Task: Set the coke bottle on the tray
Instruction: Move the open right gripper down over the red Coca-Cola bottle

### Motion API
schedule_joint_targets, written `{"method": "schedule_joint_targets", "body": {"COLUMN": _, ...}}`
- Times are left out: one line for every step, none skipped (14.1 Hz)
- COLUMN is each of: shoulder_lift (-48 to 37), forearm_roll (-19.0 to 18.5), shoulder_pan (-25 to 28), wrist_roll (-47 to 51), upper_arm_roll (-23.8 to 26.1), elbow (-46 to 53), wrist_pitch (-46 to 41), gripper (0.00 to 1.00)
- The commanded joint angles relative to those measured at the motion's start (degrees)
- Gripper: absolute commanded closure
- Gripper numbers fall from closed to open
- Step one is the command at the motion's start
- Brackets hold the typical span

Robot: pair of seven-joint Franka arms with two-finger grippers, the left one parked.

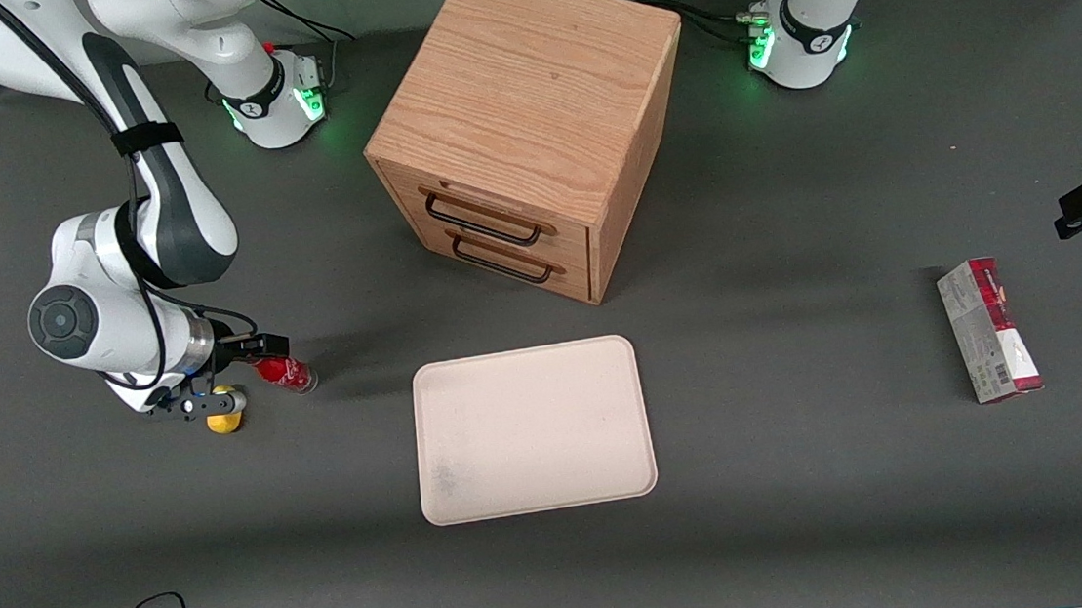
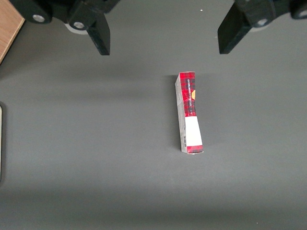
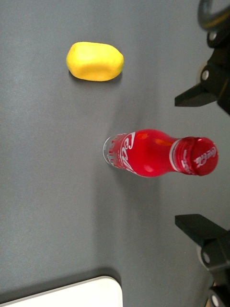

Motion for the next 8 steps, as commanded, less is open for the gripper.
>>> {"method": "schedule_joint_targets", "body": {"shoulder_lift": -1.99, "forearm_roll": 0.11, "shoulder_pan": 0.54, "wrist_roll": -0.04, "upper_arm_roll": -0.37, "elbow": -2.45, "wrist_pitch": 1.04, "gripper": 0.02}}
{"method": "schedule_joint_targets", "body": {"shoulder_lift": -1.99, "forearm_roll": -0.07, "shoulder_pan": 0.54, "wrist_roll": -0.04, "upper_arm_roll": -0.37, "elbow": -2.45, "wrist_pitch": 1.13, "gripper": 0.05}}
{"method": "schedule_joint_targets", "body": {"shoulder_lift": -1.99, "forearm_roll": -0.07, "shoulder_pan": 0.54, "wrist_roll": -0.04, "upper_arm_roll": -0.37, "elbow": -2.45, "wrist_pitch": 1.22, "gripper": 0.13}}
{"method": "schedule_joint_targets", "body": {"shoulder_lift": -1.99, "forearm_roll": -0.07, "shoulder_pan": 0.54, "wrist_roll": -0.04, "upper_arm_roll": -0.37, "elbow": -2.45, "wrist_pitch": 1.22, "gripper": 0.27}}
{"method": "schedule_joint_targets", "body": {"shoulder_lift": -1.99, "forearm_roll": -0.07, "shoulder_pan": 0.54, "wrist_roll": -0.04, "upper_arm_roll": -0.37, "elbow": -2.45, "wrist_pitch": 1.22, "gripper": 0.47}}
{"method": "schedule_joint_targets", "body": {"shoulder_lift": -1.99, "forearm_roll": -0.07, "shoulder_pan": 0.54, "wrist_roll": -0.04, "upper_arm_roll": -0.46, "elbow": -2.45, "wrist_pitch": 1.13, "gripper": 0.8}}
{"method": "schedule_joint_targets", "body": {"shoulder_lift": -1.99, "forearm_roll": -0.07, "shoulder_pan": 0.54, "wrist_roll": -0.04, "upper_arm_roll": -0.46, "elbow": -2.37, "wrist_pitch": 1.13, "gripper": 1.0}}
{"method": "schedule_joint_targets", "body": {"shoulder_lift": -1.99, "forearm_roll": -0.07, "shoulder_pan": 0.54, "wrist_roll": -0.04, "upper_arm_roll": -0.46, "elbow": -2.36, "wrist_pitch": 1.13, "gripper": 1.0}}
